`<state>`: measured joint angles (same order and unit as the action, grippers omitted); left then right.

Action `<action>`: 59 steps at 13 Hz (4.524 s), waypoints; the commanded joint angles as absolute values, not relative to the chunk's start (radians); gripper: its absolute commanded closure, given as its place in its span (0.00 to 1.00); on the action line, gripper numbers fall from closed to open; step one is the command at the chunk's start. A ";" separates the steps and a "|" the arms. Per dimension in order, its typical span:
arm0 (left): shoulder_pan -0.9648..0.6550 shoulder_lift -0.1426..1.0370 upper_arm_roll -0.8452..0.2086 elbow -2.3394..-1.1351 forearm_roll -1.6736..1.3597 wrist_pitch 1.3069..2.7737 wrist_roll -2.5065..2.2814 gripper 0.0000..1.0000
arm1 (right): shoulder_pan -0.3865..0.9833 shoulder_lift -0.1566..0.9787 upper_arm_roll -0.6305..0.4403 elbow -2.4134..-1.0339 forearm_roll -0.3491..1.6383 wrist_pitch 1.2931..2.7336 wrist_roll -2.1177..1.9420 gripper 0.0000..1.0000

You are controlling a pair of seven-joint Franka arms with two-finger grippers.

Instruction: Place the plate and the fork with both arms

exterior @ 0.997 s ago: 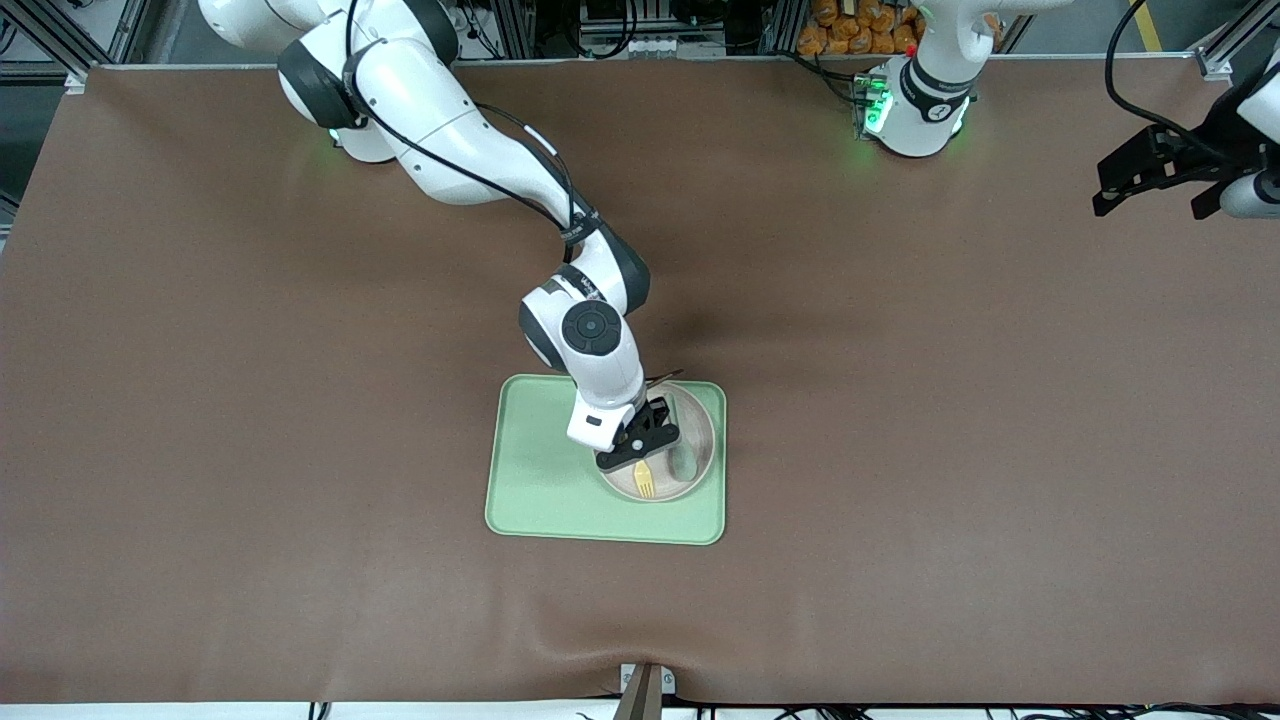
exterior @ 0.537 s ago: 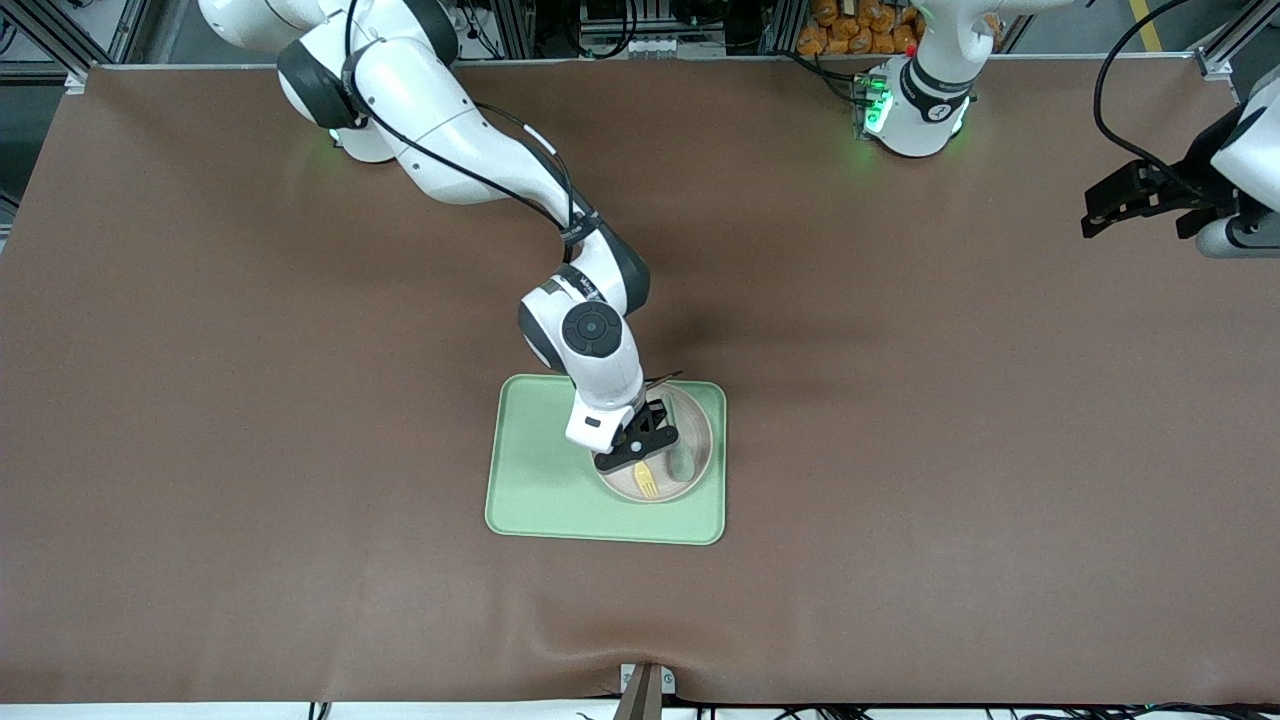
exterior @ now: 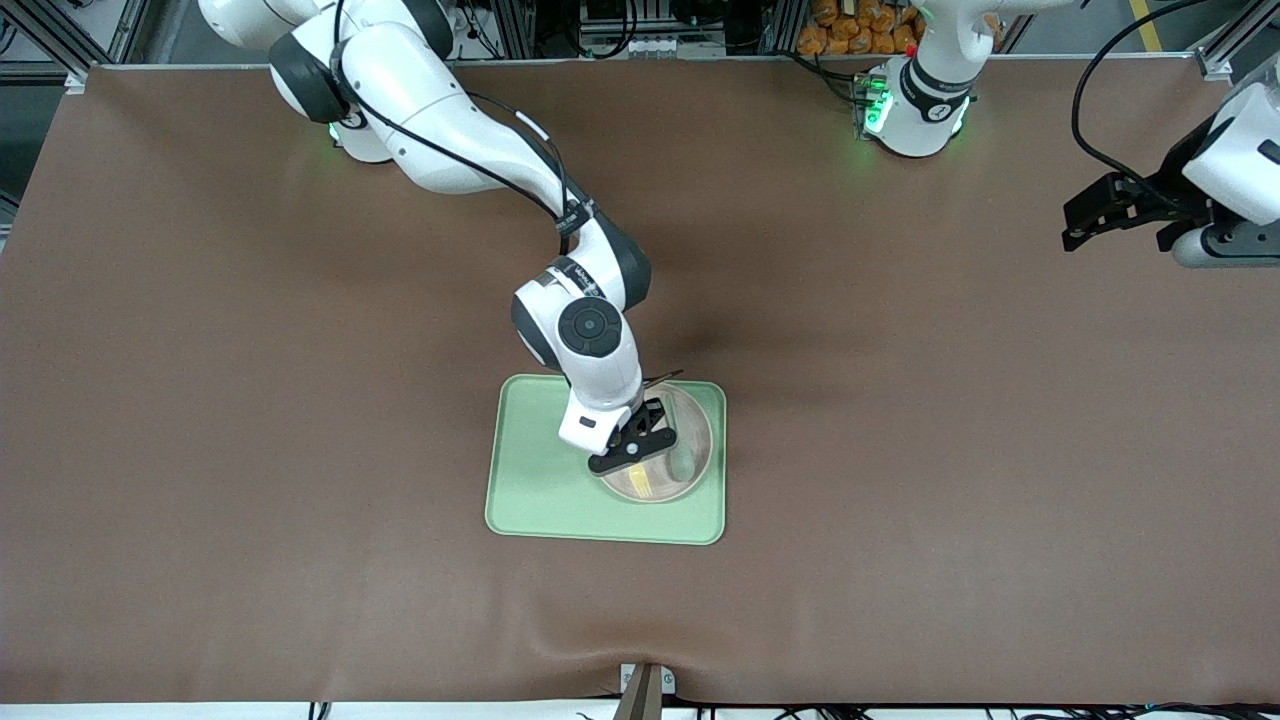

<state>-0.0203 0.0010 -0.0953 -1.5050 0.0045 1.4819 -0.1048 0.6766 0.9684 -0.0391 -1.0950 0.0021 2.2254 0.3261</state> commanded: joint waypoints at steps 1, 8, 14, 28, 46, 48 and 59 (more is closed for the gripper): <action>-0.014 -0.020 -0.104 -1.516 0.021 1.506 -0.095 0.00 | 0.640 0.925 -0.040 -1.114 0.049 2.203 0.341 0.92; 0.008 -0.015 -0.106 -1.522 0.017 1.490 0.015 0.00 | 0.548 0.873 -0.040 -1.242 0.051 2.166 0.340 0.88; 0.008 -0.011 -0.107 -1.517 0.017 1.477 -0.021 0.00 | 0.534 0.853 -0.038 -1.354 0.054 2.233 0.403 0.84; -0.002 -0.002 -0.114 -1.516 0.028 1.502 -0.080 0.00 | 0.385 0.677 -0.032 -1.285 0.055 2.040 0.352 0.00; 0.003 0.000 -0.117 -1.517 0.026 1.483 -0.083 0.00 | -0.014 0.119 -0.040 -1.484 0.044 1.655 0.048 0.00; 0.000 0.000 -0.118 -1.516 0.026 1.470 -0.083 0.00 | -0.020 0.034 -0.040 -1.586 0.043 1.670 0.046 0.00; 0.006 0.000 -0.133 -1.503 0.021 1.473 -0.107 0.00 | 0.018 -0.017 -0.034 -1.614 -0.009 1.635 0.041 0.00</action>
<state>0.0005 0.0130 -0.1243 -1.5064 0.0046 1.4827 -0.0856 0.0162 -0.0197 -0.0300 -1.6509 0.0277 1.6645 0.0534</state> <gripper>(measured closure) 0.000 0.000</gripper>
